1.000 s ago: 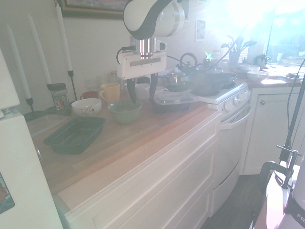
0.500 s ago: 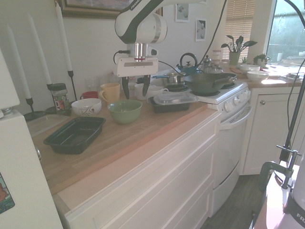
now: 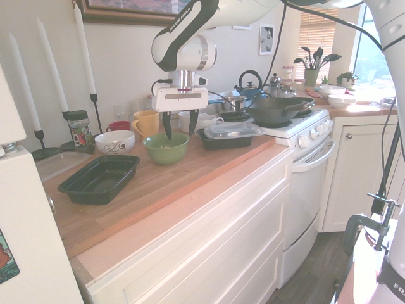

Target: Pour the cereal into the box

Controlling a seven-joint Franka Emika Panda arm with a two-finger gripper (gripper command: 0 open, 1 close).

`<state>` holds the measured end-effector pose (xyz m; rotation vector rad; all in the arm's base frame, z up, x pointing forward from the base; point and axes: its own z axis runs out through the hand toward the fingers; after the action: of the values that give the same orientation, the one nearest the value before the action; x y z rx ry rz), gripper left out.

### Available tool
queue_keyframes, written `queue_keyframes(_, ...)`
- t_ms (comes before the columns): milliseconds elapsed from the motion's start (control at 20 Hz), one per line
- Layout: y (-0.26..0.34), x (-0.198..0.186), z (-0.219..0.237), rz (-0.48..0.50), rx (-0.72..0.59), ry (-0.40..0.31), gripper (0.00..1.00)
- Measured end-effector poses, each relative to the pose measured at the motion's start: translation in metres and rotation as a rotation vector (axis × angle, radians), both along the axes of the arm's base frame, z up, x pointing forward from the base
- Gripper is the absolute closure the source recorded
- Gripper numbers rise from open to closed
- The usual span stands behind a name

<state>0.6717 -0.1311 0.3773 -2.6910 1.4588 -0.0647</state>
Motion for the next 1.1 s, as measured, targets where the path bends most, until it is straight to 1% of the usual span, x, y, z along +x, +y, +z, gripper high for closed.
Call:
queue_keyframes(150,0.002,0.015,-0.017,0.025,-0.029,0.024,0.00)
queue_keyframes(200,0.003,0.019,-0.023,0.029,-0.033,0.030,1.00)
queue_keyframes(350,0.002,0.031,-0.036,0.033,-0.037,0.043,1.00)
queue_keyframes(550,-0.001,0.040,-0.036,0.032,-0.042,0.044,1.00)
queue_keyframes(1100,0.010,0.047,-0.043,0.029,-0.041,0.063,1.00)
